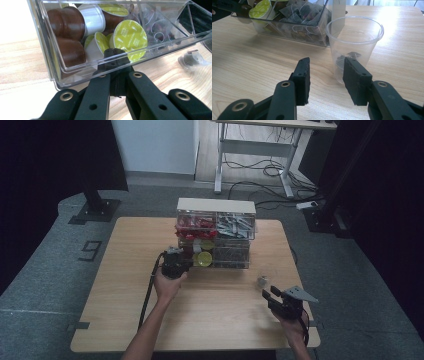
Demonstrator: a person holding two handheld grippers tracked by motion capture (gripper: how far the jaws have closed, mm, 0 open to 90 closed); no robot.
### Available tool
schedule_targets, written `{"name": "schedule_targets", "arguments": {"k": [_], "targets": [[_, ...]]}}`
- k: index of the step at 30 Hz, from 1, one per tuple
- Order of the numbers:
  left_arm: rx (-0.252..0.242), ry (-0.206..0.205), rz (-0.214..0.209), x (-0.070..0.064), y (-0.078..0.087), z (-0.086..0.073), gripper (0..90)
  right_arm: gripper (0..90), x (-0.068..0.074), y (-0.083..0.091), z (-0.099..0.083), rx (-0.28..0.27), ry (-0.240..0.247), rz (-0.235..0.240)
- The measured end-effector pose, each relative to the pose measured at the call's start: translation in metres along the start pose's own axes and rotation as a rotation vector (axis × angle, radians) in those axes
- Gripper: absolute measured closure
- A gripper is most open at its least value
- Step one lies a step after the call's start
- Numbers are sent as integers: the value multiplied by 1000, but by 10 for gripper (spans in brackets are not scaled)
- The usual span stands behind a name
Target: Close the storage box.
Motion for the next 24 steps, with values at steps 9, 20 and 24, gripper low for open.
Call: {"name": "schedule_targets", "arguments": {"k": [9,20,24], "targets": [[7,13,-9,-1,-1,-7,900,564,1,-1,-1,2,2,2],[28,18,-11,1,-3,-19,900,564,2,-1,-2,3,4,2],[31,23,-18,1,-5,-22,900,564,2,-1,-3,8,8,2]]}}
Point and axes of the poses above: each handheld gripper's, and its own axes: y roughly backward along the jaws, z roughly out of its top, x roughly to its left, the point moved 8 cm from there along -y, roughly forward along the jaws, and after that the axes turned 2 degrees about -y, right-handed, at the moved point
